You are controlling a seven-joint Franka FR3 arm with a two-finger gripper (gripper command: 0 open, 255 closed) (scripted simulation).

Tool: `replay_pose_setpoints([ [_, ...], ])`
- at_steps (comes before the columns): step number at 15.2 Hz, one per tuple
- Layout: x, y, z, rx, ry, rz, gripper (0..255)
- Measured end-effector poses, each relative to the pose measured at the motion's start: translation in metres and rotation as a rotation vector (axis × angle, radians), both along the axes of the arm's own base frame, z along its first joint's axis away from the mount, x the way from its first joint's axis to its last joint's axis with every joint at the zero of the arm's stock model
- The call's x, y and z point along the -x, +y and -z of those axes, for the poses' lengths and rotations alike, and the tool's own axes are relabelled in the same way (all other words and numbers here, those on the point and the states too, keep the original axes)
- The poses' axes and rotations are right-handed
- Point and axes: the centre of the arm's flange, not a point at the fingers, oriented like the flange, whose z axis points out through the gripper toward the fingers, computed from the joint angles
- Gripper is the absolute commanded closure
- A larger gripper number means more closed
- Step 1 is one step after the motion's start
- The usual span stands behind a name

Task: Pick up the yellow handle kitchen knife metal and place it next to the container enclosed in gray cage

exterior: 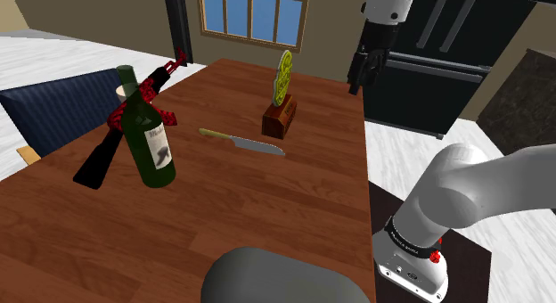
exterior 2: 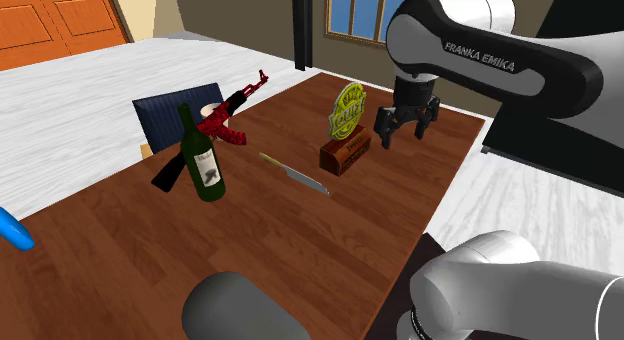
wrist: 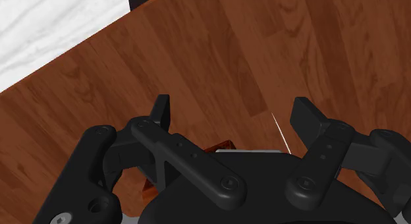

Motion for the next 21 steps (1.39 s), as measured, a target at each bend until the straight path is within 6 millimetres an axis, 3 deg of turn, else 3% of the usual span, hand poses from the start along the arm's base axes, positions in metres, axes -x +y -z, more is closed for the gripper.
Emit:
replay_pose_setpoints([
  [3,-0.012,0.004,0.009,-0.001,0.001,-0.02,0],
  [11,-0.093,0.032,0.063,-0.01,0.004,-0.146,0],
  [21,-0.187,0.09,0.136,-0.022,0.006,-0.31,0],
])
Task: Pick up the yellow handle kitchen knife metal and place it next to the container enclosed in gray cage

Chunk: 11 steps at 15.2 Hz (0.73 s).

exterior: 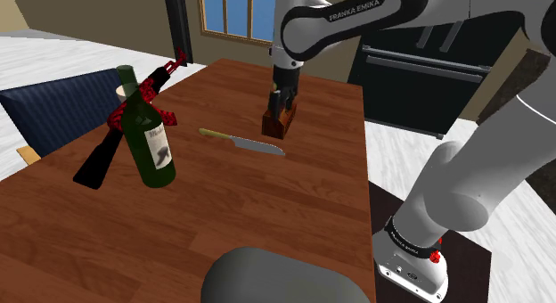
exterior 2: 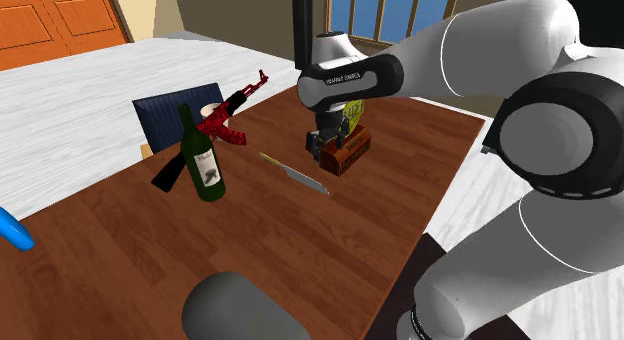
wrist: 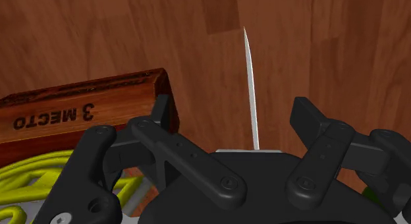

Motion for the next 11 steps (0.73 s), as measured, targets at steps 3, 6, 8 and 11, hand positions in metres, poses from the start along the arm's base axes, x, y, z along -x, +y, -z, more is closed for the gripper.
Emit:
replay_pose_setpoints([
  [3,-0.025,0.019,0.022,-0.003,0.0,-0.049,0],
  [6,-0.053,0.036,0.042,-0.006,0.001,-0.098,0],
  [8,-0.071,0.053,0.057,-0.009,0.001,-0.13,0],
  [11,-0.097,0.077,0.078,-0.013,0.001,-0.18,0],
])
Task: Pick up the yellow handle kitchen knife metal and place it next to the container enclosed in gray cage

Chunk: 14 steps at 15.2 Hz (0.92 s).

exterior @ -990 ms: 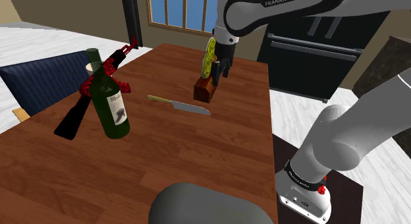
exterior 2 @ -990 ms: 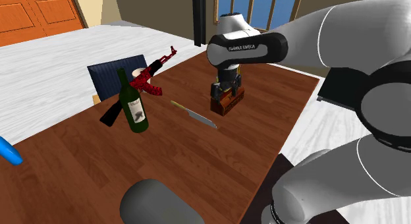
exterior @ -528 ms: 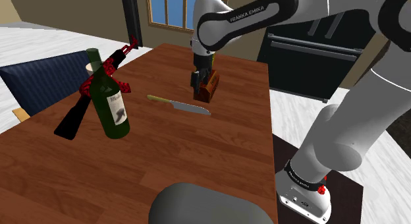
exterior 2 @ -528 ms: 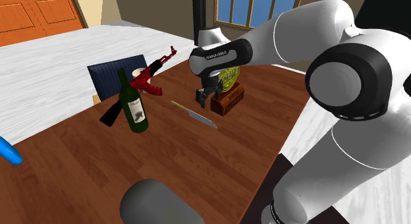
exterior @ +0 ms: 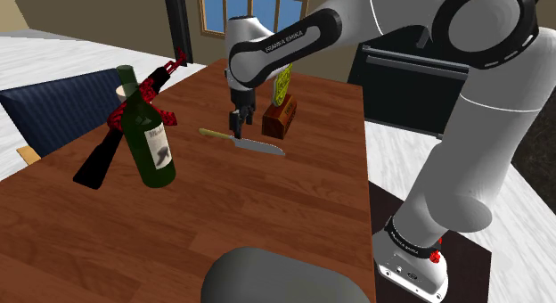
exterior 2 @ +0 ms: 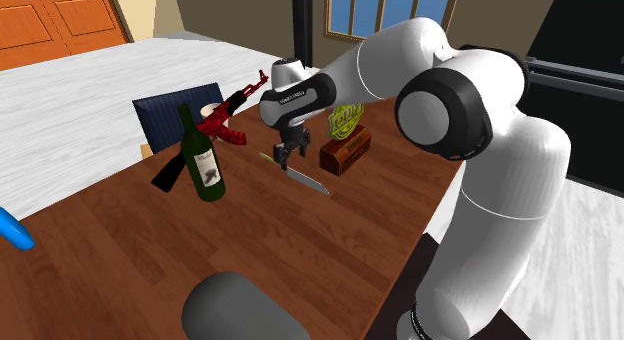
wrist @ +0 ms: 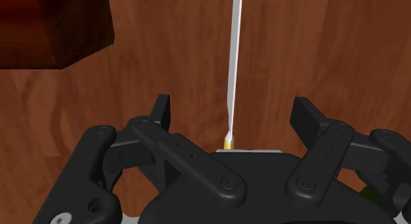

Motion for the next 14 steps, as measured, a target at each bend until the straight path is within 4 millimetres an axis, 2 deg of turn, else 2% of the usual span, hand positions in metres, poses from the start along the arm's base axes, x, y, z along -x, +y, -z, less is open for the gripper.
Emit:
replay_pose_setpoints([
  [3,-0.007,0.008,0.015,-0.002,0.001,-0.02,0],
  [9,-0.007,0.009,0.046,-0.002,0.001,-0.022,0],
  [14,-0.008,0.01,0.05,-0.002,0.001,-0.023,0],
])
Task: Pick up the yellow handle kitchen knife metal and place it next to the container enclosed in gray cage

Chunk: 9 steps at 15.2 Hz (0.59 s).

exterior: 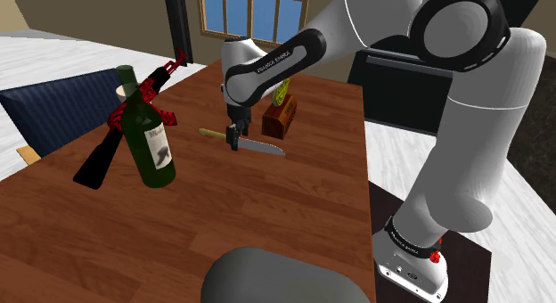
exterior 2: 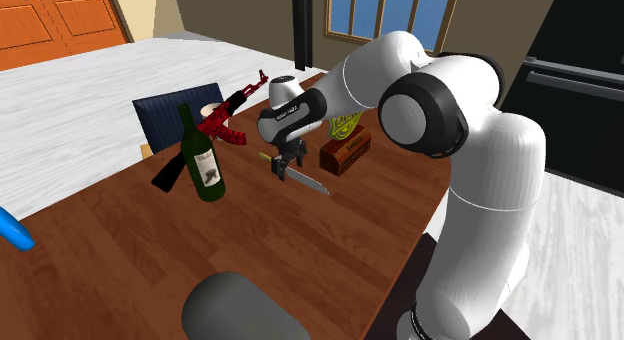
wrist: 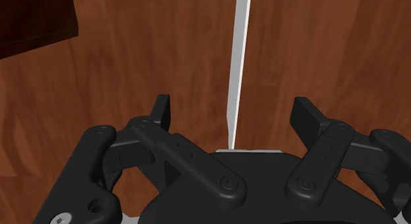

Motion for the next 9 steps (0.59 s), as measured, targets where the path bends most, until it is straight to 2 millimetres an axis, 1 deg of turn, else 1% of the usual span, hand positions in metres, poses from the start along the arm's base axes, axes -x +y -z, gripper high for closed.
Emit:
replay_pose_setpoints([
  [1,0.0,0.0,0.0,0.0,0.0,0.0,0],
  [2,0.0,0.0,0.0,0.0,0.0,0.0,255],
  [9,0.0,0.0,0.0,0.0,0.0,0.0,255],
])
